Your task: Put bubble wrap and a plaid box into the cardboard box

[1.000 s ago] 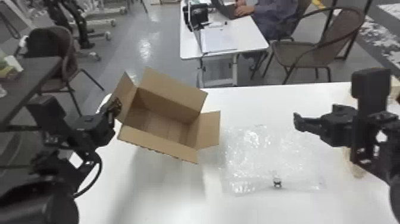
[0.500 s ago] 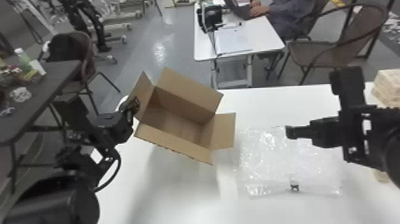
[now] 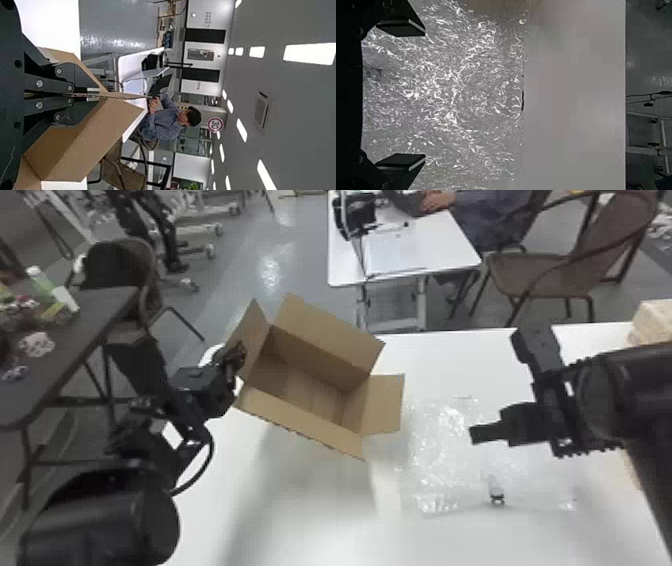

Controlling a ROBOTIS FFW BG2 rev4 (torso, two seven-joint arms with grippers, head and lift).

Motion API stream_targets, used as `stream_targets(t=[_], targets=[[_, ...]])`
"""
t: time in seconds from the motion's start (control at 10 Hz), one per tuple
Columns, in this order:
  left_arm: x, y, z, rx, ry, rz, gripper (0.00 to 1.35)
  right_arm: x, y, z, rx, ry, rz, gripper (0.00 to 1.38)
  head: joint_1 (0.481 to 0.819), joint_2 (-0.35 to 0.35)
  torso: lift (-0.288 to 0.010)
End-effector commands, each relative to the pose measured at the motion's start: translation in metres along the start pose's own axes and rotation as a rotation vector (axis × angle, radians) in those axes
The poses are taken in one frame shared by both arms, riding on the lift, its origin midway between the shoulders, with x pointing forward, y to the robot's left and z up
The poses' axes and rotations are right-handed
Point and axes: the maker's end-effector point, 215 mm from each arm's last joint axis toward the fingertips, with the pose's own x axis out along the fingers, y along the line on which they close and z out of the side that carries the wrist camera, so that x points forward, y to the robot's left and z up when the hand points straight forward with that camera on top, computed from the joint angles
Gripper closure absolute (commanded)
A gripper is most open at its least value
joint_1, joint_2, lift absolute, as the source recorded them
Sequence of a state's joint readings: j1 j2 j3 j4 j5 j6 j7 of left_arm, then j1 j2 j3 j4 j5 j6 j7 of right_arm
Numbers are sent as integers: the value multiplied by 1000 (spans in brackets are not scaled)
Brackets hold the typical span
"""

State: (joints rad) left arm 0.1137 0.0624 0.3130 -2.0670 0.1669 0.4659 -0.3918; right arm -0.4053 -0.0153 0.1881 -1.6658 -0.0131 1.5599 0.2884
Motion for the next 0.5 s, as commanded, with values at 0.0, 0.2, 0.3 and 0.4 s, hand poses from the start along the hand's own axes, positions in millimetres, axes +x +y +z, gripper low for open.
stream_targets(t=[0.0,0.2,0.3,0.4], targets=[[7,-9,-1,12,7,-17,1231,4,-16,-3,8,36,-60,174,695,207,-108],[9,-10,-3,17,14,-25,1231,11,-15,-6,8,68,-54,174,695,185,-108],[10,-11,-1,22,12,-28,1231,16,-13,-10,3,91,-50,174,695,182,-108],[14,-15,1,30,9,-38,1231,21,-13,-16,8,116,-43,174,695,182,-108]])
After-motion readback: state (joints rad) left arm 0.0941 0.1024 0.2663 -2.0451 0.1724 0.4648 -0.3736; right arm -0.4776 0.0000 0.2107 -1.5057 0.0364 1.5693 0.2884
